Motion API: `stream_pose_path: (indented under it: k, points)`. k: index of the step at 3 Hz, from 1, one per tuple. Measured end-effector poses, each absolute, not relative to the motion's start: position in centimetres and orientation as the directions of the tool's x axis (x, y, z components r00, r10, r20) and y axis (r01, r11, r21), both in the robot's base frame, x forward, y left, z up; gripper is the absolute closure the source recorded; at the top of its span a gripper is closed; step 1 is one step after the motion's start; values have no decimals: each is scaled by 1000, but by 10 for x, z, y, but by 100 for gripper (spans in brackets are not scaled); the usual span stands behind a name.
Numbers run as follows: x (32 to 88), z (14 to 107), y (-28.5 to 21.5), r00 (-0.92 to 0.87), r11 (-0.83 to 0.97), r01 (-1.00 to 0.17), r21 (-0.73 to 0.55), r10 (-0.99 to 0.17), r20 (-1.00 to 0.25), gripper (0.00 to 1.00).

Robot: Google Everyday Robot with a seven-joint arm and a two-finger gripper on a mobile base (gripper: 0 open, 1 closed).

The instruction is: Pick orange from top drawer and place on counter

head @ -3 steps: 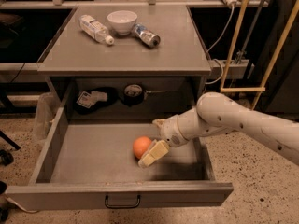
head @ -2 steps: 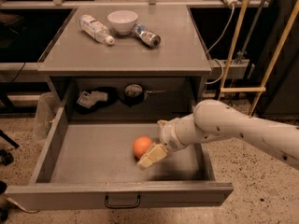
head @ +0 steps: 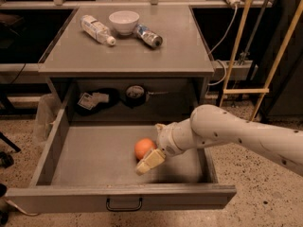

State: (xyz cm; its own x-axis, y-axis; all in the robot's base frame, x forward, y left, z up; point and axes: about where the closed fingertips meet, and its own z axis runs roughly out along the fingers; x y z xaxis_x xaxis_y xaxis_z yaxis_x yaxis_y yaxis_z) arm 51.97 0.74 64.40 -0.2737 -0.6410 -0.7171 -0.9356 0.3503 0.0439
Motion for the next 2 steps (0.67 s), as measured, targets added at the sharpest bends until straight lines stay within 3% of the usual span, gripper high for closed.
stream_pose_path:
  k: [2]
  points:
    - [496,636,24,-254,292,-954,69,-663,-705,0]
